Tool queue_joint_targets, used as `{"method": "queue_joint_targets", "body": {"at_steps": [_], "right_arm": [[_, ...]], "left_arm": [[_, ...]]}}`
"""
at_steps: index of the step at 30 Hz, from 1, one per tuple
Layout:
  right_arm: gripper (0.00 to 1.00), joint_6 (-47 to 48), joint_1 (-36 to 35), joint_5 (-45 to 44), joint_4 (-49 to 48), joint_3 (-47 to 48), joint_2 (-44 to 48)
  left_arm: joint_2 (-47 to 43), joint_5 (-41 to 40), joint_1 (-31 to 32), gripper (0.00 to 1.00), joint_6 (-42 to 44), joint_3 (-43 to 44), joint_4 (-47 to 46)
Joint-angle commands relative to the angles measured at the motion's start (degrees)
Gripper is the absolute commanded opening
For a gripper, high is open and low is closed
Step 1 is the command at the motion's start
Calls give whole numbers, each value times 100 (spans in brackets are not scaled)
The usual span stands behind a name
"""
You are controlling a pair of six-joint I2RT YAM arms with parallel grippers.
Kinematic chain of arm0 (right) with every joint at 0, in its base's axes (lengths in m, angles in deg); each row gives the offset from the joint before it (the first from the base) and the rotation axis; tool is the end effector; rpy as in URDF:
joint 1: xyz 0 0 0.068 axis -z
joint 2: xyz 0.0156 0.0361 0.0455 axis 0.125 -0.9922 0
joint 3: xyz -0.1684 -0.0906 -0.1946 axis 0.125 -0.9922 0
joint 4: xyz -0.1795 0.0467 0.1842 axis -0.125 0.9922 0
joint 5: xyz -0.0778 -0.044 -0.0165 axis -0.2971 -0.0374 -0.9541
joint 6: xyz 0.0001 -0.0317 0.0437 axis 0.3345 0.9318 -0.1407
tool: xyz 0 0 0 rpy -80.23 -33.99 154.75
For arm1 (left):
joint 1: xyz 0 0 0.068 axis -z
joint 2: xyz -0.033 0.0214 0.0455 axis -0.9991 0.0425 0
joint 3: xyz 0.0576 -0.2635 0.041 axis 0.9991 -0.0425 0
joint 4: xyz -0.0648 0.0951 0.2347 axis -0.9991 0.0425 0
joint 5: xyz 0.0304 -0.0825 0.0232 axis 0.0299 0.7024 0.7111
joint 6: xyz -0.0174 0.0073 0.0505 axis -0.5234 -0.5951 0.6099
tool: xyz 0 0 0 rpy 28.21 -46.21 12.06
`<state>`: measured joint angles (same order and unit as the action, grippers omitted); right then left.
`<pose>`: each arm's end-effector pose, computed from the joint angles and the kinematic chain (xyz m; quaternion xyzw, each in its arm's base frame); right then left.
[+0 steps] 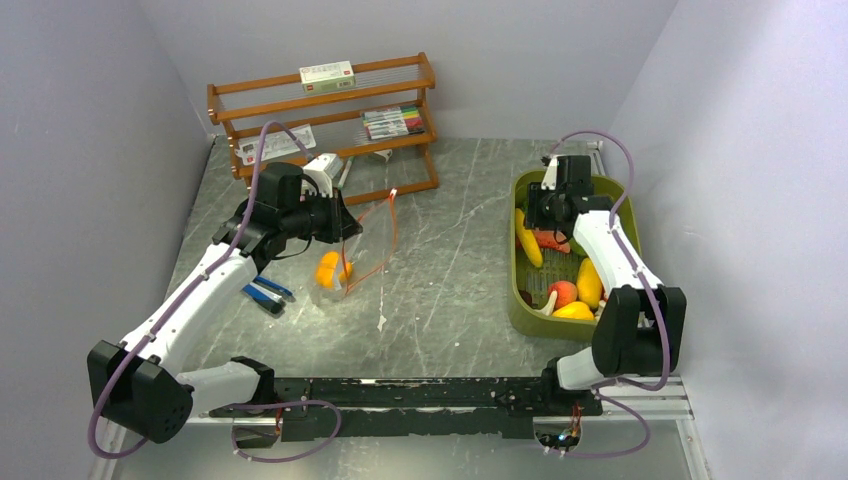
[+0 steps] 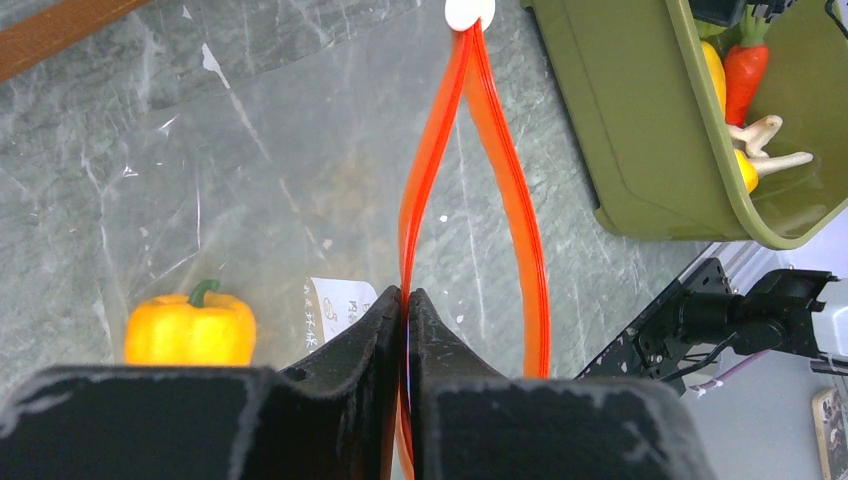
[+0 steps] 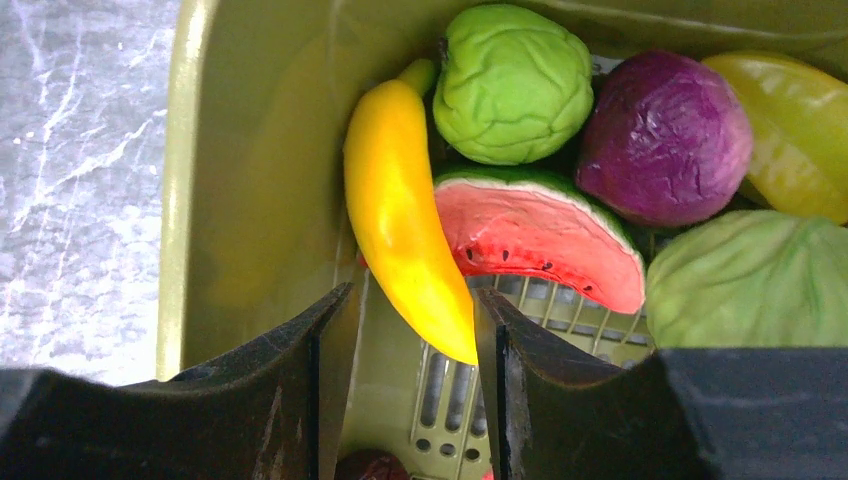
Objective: Place the food in the zip-top bag and seal the zipper
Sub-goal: Pick up the fake fruit from the bin.
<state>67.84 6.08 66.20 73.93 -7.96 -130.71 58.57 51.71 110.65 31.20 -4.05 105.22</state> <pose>0.3101 0.0085 0.2672 0.0051 0.9392 0.0477 0.3400 0.2340 -0.1141 0.3259 0.1191 0.8574 -0.3260 0.3799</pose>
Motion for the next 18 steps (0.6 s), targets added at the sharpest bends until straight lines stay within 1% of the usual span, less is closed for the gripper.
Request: {"method": "queue_joint_targets", "body": {"at_steps": [1, 8, 9, 12, 18], "right_arm": [[47, 114, 40, 290, -282, 45, -134], [51, 134, 42, 348, -381, 2, -479], [52, 133, 40, 334, -398, -6, -503], [55, 186, 39, 337, -375, 33, -637], [56, 180, 40, 365, -461, -27, -785]], "left_arm": [[9, 98, 35, 7, -95, 218, -156], [60, 46, 33, 7, -110, 145, -274], [62, 57, 35, 7, -268, 151, -289], [60, 60, 37, 7, -351, 136, -351], [92, 78, 35, 7, -354, 166, -327]]}}
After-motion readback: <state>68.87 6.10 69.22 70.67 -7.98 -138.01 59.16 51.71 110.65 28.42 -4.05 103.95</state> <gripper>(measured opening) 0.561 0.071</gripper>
